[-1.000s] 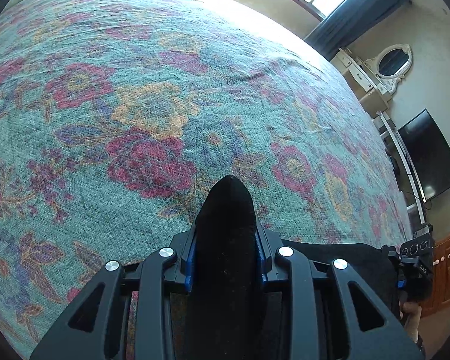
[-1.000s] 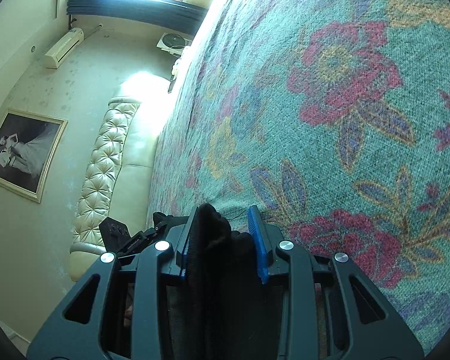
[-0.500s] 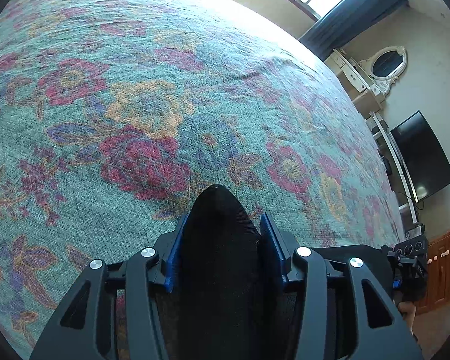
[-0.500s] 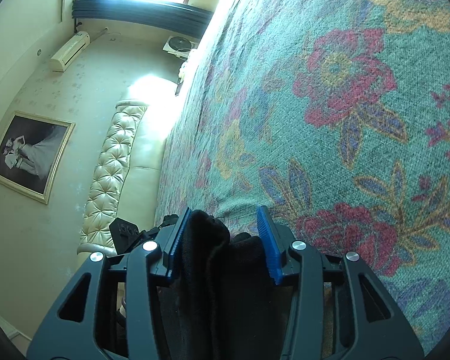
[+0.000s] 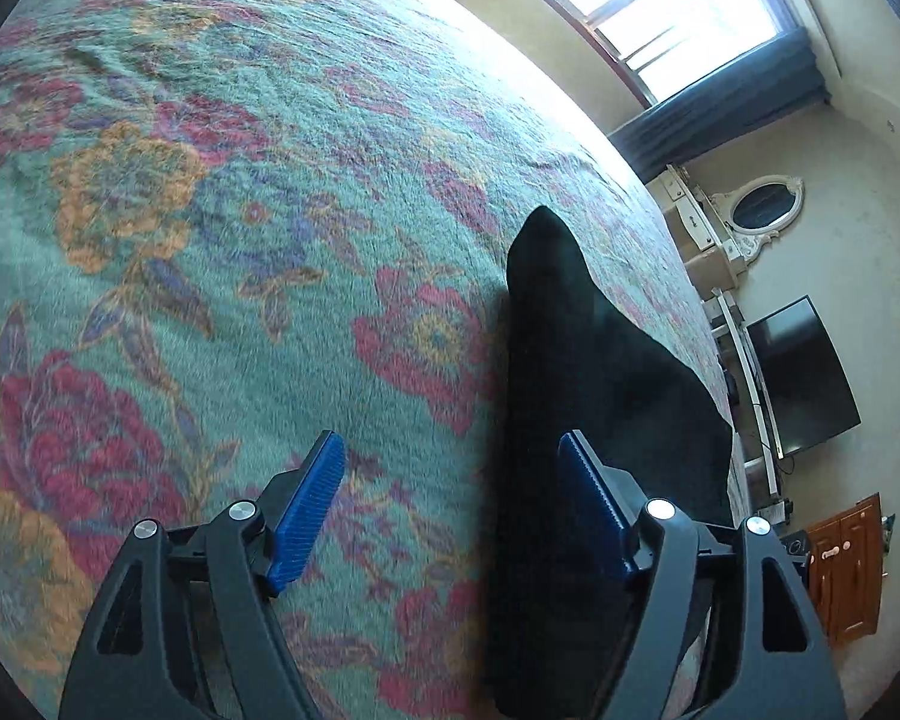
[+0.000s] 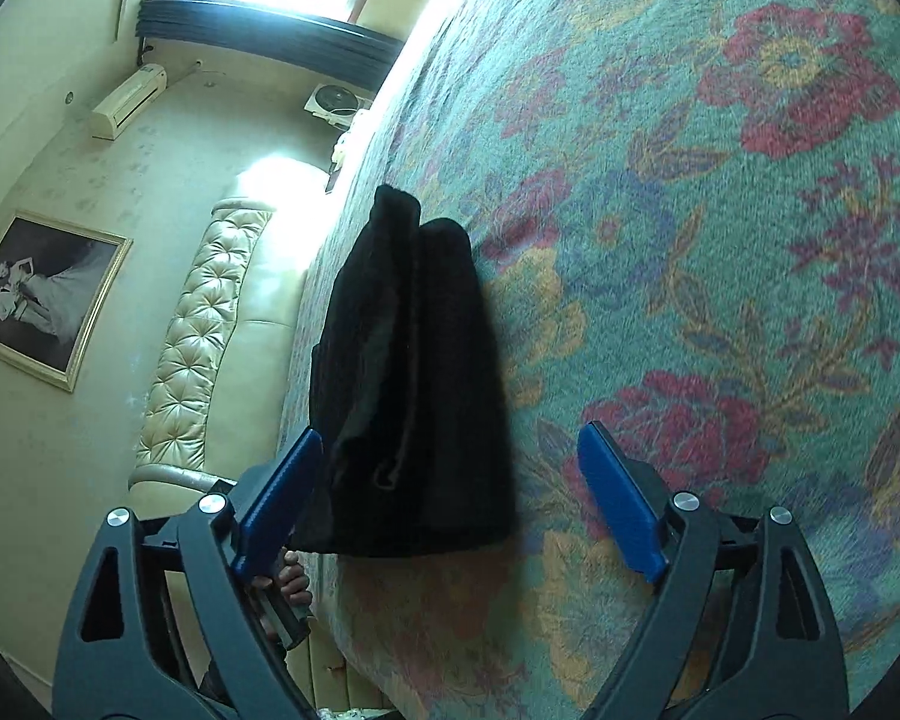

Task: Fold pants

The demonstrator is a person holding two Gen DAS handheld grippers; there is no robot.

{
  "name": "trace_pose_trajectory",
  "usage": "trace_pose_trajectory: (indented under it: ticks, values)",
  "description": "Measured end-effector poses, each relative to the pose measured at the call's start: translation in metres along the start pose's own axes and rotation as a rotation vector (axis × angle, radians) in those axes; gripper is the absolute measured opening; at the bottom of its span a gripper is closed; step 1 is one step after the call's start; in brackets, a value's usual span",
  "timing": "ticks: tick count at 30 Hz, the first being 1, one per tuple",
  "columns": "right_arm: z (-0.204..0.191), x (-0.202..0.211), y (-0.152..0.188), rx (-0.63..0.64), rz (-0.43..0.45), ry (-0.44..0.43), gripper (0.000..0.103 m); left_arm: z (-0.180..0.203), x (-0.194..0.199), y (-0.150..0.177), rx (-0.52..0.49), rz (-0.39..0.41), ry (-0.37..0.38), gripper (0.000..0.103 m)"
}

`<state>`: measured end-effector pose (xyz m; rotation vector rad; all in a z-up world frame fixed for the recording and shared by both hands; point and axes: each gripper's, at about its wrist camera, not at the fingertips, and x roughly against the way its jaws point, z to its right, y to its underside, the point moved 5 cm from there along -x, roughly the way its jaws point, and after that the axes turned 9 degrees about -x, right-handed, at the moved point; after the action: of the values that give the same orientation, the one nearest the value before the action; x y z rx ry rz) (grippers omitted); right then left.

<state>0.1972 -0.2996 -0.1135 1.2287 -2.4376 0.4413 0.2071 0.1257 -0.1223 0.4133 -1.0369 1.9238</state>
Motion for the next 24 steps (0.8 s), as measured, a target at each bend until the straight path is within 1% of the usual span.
trace_pose_trajectory:
  ticks: [1,3,5,6,7,9,11,12,13,14,16,17,19,24]
  values:
    - [-0.003,-0.004,0.008,0.012,-0.007,0.002,0.090,0.006,0.005,0.010,-0.004,0.003,0.005,0.077]
    - [-0.007,-0.011,0.019,0.032,-0.008,0.019,0.090,0.018,0.008,0.028,-0.008,-0.002,0.015,0.079]
    - [-0.013,-0.020,0.026,0.012,-0.024,-0.002,0.091,0.031,0.006,0.040,0.002,-0.002,0.035,0.082]
    - [-0.016,-0.025,0.028,0.001,-0.033,-0.016,0.091,0.036,0.004,0.044,0.010,-0.003,0.046,0.083]
    - [-0.018,-0.030,0.029,0.000,-0.031,-0.007,0.092,0.040,0.002,0.046,0.022,0.001,0.050,0.084]
    - [-0.021,-0.035,0.030,-0.006,-0.012,0.017,0.092,0.046,-0.002,0.047,0.053,0.005,0.077,0.084]
    - [-0.021,-0.035,0.030,-0.031,0.008,0.010,0.092,0.048,-0.004,0.047,0.096,0.012,0.089,0.084]
    - [-0.019,-0.034,0.030,-0.036,0.013,0.021,0.084,0.049,-0.005,0.047,0.106,0.014,0.093,0.084]
    - [-0.016,-0.035,0.031,-0.040,0.015,0.047,0.069,0.052,-0.006,0.047,0.107,0.011,0.095,0.084]
    - [-0.010,-0.034,0.031,-0.048,0.014,0.065,0.063,0.055,-0.006,0.048,0.099,0.007,0.091,0.084]
    - [-0.002,-0.031,0.032,-0.070,0.017,0.051,0.048,0.060,-0.008,0.050,0.068,-0.009,0.060,0.070]
    - [0.001,-0.030,0.031,-0.083,0.016,0.040,0.045,0.061,-0.008,0.051,0.049,-0.010,0.040,0.068]
    - [0.005,-0.029,0.032,-0.096,0.018,0.020,0.039,0.063,-0.009,0.050,0.026,-0.005,0.029,0.063]
    - [0.003,-0.030,0.035,-0.098,0.026,0.006,0.037,0.057,-0.004,0.052,0.007,0.010,0.010,0.050]
